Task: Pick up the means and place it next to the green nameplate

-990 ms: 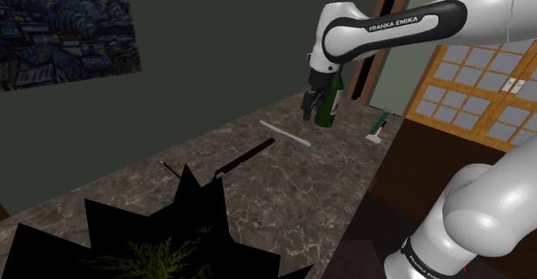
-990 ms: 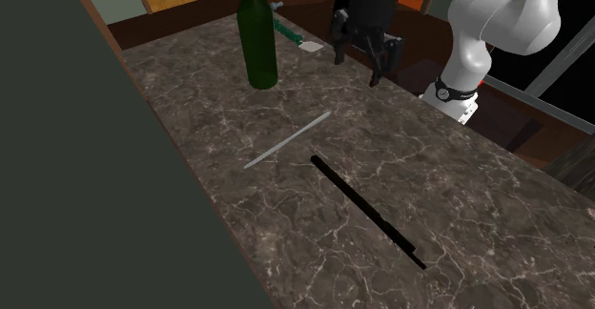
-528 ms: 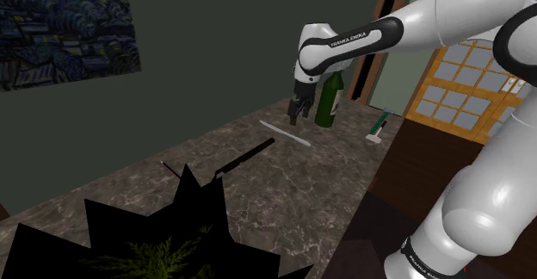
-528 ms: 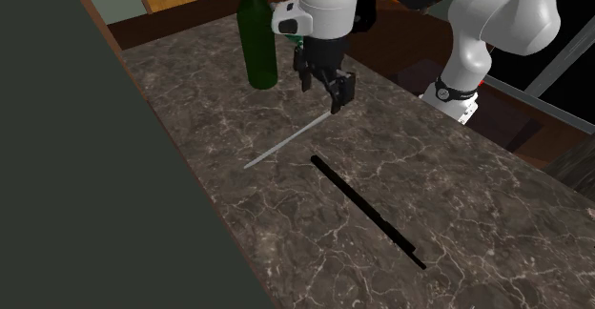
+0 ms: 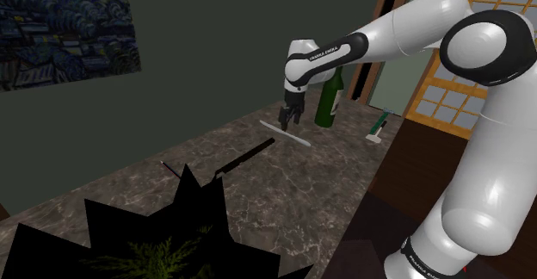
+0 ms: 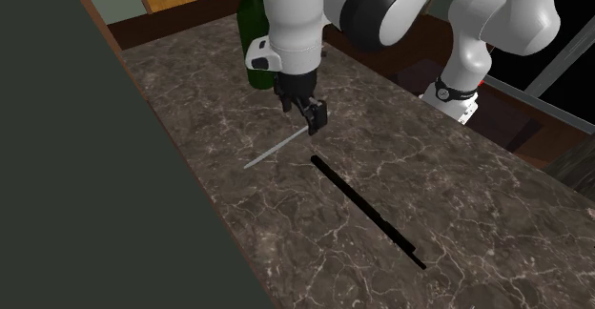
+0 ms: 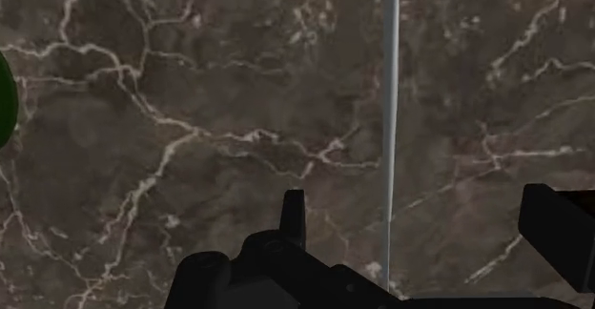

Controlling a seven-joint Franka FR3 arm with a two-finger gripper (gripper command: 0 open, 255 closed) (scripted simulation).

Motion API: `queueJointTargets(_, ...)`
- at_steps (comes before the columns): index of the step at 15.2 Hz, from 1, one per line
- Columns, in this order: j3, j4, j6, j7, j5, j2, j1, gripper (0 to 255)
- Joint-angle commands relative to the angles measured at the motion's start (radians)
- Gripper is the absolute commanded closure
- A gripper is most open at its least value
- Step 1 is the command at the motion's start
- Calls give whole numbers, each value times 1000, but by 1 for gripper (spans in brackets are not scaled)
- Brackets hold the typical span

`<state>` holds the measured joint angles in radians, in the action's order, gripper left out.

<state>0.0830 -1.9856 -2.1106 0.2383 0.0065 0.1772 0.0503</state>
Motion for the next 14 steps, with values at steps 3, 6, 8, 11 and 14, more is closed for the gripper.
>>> queueJointTargets(3, 0, -21, -49, 3, 3, 28, 2, 0)
queueJointTargets(6, 0, -25, -56, 3, 3, 31, 2, 0)
queueJointTargets(8, 0, -25, -56, 3, 3, 31, 2, 0)
queueJointTargets(11, 0, -25, -56, 3, 3, 31, 2, 0)
queueJointTargets(14, 0, -25, -56, 3, 3, 31, 2, 255)
